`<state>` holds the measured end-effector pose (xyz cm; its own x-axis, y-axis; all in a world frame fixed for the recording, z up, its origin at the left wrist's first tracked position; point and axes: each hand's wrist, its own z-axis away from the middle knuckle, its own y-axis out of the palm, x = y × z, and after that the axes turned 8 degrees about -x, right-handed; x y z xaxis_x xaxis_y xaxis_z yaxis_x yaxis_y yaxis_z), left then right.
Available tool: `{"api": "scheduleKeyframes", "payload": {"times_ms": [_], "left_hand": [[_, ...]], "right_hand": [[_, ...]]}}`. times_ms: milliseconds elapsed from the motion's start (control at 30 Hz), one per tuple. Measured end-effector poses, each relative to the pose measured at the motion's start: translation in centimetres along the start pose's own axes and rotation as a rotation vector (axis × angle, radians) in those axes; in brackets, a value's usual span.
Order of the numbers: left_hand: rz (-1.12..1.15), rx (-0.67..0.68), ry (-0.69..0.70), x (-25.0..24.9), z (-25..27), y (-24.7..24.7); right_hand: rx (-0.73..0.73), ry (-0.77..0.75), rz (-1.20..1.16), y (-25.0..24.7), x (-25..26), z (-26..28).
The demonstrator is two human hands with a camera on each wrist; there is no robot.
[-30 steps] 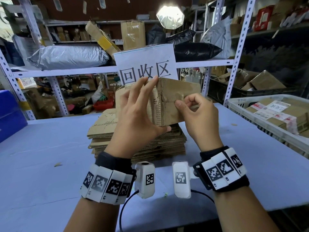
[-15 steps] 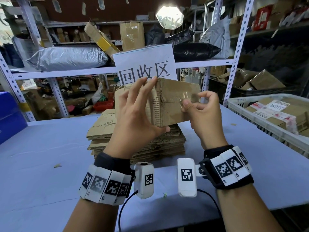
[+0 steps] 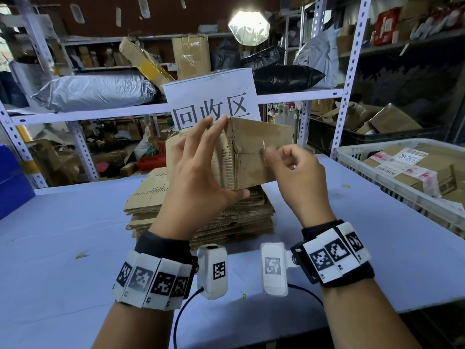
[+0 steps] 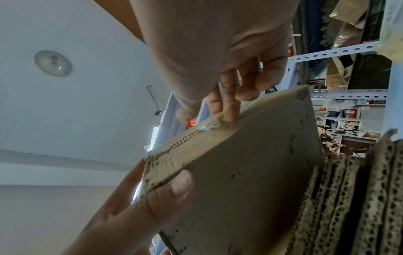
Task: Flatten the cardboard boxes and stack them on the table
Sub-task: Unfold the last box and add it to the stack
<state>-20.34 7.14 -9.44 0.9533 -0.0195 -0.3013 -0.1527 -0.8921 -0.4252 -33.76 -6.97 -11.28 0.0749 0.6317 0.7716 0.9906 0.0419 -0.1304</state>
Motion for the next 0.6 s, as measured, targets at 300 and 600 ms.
{"api": "scheduleKeyframes", "payload": {"times_ms": [300, 600], "left_hand": [[0.004, 0.004, 0.023, 0.09, 0.18, 0.23], [0.000, 0.013, 0.016, -0.17, 0.19, 0.29]], "right_hand": [[-0.012, -0.052, 0.060, -0.22, -0.44, -0.09], [-0.116, -0.018, -0.061, 0.45, -0.16, 0.50]]}}
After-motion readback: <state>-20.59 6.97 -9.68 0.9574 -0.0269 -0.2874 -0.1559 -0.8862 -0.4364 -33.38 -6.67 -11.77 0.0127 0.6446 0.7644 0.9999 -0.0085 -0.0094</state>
